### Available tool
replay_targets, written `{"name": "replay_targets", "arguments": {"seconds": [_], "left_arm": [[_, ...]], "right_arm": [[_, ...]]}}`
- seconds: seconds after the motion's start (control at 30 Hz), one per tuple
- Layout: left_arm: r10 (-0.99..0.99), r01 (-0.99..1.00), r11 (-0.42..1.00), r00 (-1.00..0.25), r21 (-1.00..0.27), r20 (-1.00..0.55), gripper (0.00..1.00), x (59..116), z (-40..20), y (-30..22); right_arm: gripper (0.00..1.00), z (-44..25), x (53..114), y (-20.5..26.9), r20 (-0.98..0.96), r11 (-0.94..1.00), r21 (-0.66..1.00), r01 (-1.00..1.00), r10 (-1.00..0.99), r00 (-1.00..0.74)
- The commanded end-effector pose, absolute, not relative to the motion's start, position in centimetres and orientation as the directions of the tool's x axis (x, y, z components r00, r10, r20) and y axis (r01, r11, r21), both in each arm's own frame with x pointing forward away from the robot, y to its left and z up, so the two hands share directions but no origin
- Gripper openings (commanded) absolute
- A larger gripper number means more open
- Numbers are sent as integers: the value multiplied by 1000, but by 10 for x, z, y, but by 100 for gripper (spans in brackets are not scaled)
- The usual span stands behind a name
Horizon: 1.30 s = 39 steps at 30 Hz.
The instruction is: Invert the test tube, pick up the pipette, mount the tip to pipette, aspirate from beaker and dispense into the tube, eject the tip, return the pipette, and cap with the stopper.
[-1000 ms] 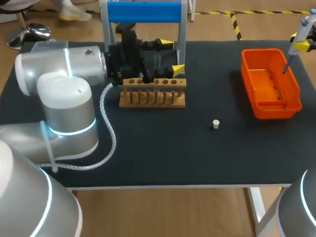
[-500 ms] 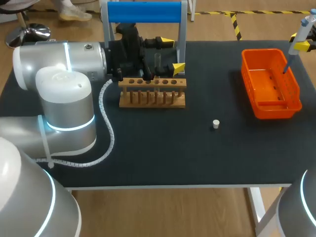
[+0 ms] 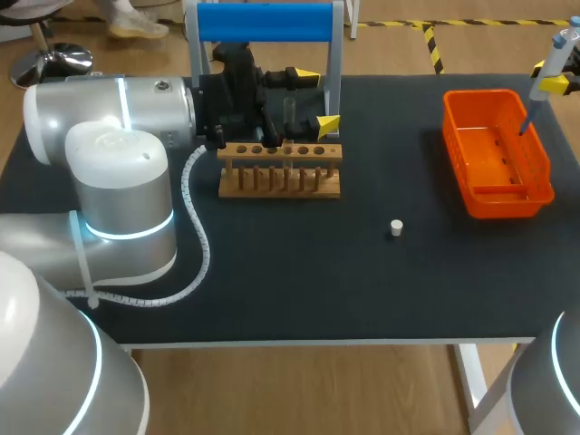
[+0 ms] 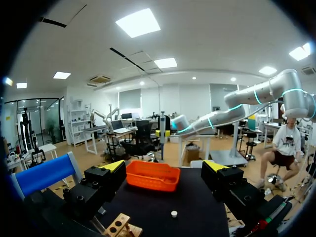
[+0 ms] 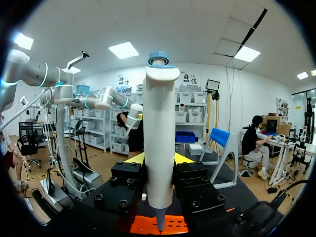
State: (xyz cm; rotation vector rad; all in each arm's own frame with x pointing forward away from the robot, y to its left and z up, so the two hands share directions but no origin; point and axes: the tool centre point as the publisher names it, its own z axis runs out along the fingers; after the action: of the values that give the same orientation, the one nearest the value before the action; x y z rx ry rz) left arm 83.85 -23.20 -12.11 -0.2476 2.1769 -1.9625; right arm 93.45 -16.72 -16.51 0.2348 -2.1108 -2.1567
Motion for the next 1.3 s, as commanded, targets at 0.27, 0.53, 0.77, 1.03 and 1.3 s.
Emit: {"name": "replay_targets", "arguments": {"seconds": [0.27, 0.53, 0.77, 1.03, 1.3], "left_arm": [[-257, 11, 102, -966, -995, -37, 100, 838, -122, -232], [-257, 11, 102, -966, -995, -37, 100, 838, -122, -232], [-257, 11, 102, -966, -995, -37, 100, 838, -122, -232], [-257, 11, 102, -966, -995, -37, 100, 838, -122, -232], [-257, 11, 102, -966, -995, -37, 100, 838, -122, -232]], "right_arm": [[0, -144, 913, -93, -32, -34, 999, -25, -222, -974], [0, -142, 895, -22, -52, -13, 999, -50, -261, -964], [0, -147, 852, 28, -33, 0, 999, -34, -299, -954], [0, -152, 834, 45, -31, 18, 999, -37, -277, -960], [0, -152, 834, 45, -31, 18, 999, -37, -277, -960]]}}
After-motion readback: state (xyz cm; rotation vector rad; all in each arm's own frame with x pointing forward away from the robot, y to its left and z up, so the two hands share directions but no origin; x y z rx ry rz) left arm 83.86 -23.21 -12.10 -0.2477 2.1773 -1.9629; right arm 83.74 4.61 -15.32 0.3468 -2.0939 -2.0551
